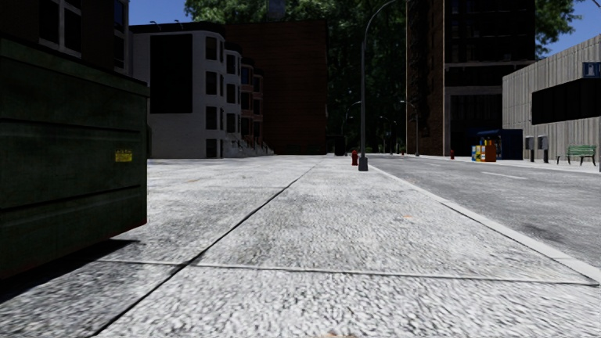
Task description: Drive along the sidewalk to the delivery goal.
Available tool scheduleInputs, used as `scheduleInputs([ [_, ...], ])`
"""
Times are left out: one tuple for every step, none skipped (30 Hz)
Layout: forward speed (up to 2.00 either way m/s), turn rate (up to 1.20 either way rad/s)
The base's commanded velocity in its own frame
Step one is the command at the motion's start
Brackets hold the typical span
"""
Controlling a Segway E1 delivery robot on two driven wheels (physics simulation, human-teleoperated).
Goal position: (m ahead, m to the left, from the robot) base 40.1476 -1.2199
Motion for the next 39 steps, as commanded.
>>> scheduleInputs([
  [2.0,0.14],
  [2.0,0.0],
  [2.0,0.0],
  [2.0,0.0],
  [2.0,0.0],
  [2.0,0.0],
  [2.0,0.0],
  [2.0,0.0],
  [2.0,0.0],
  [2.0,0.0],
  [2.0,0.0],
  [2.0,0.0],
  [2.0,0.0],
  [2.0,0.0],
  [2.0,0.0],
  [2.0,0.0],
  [2.0,0.0],
  [2.0,0.0],
  [2.0,0.0],
  [2.0,0.0],
  [2.0,0.0],
  [2.0,0.0],
  [2.0,0.0],
  [2.0,0.0],
  [2.0,0.0],
  [2.0,0.0],
  [2.0,0.0],
  [2.0,0.0],
  [2.0,0.0],
  [2.0,0.0],
  [2.0,0.0],
  [2.0,0.0],
  [2.0,0.0],
  [2.0,0.0],
  [2.0,0.0],
  [2.0,0.0],
  [2.0,0.0],
  [2.0,0.0],
  [2.0,0.0],
])
